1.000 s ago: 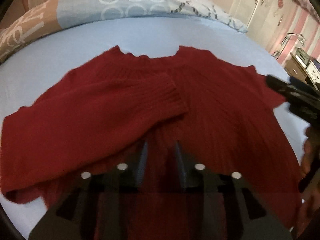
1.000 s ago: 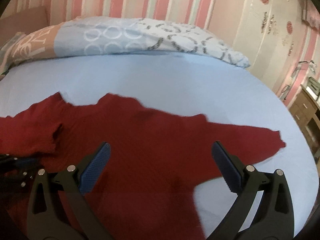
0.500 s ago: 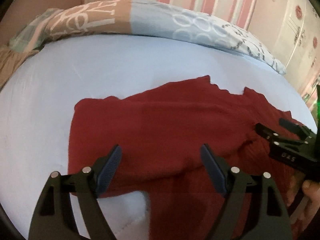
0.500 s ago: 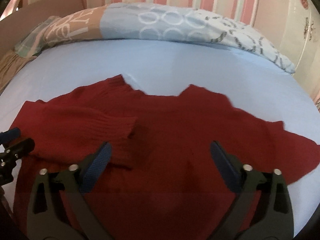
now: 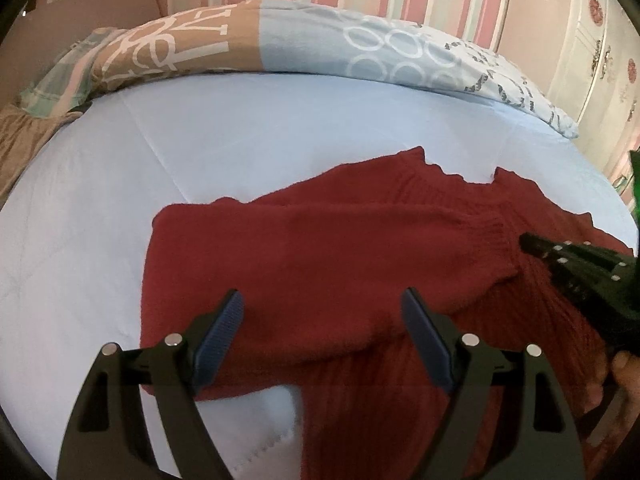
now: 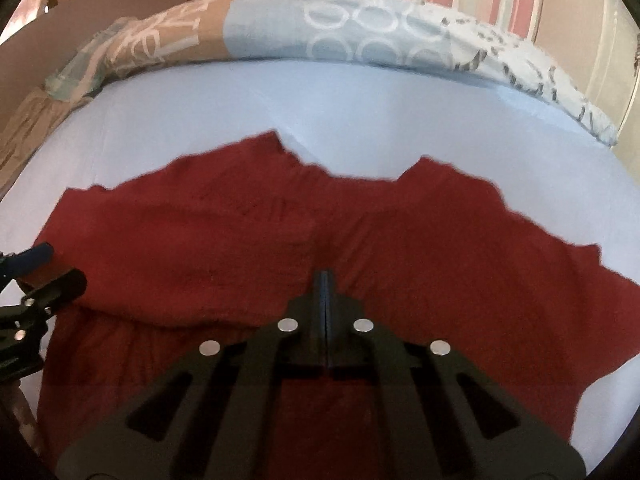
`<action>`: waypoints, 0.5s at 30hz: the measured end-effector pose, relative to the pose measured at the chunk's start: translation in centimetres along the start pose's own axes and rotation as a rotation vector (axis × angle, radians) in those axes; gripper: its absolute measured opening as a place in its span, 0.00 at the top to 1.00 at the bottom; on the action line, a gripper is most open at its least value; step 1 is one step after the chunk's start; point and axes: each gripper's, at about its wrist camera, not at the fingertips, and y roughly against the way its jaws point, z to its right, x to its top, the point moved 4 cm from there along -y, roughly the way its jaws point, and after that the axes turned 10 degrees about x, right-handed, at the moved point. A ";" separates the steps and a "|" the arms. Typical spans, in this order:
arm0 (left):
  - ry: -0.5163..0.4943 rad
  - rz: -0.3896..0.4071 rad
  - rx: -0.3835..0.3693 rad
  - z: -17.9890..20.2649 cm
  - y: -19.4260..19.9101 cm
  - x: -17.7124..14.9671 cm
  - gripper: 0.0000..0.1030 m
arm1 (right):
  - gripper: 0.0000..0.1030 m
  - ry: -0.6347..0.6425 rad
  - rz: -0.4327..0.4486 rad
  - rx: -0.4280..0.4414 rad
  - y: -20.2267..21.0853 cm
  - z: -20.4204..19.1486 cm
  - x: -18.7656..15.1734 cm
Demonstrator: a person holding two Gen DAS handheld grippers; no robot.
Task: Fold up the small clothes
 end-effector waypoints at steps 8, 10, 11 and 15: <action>0.008 -0.007 -0.001 0.2 -0.6 -0.1 0.21 | 0.39 -0.065 -0.010 0.108 -0.3 0.6 -0.2; 0.008 -0.010 -0.004 0.2 -0.7 -0.1 0.21 | 0.39 -0.080 -0.033 0.124 -1.1 0.2 -0.4; 0.011 -0.009 -0.008 0.1 -0.7 0.0 0.21 | 0.40 -0.081 -0.046 0.129 -1.5 0.0 -0.6; 0.016 -0.011 -0.009 0.0 -0.7 0.0 0.21 | 0.77 -0.040 -0.069 0.145 -2.3 -1.6 -1.0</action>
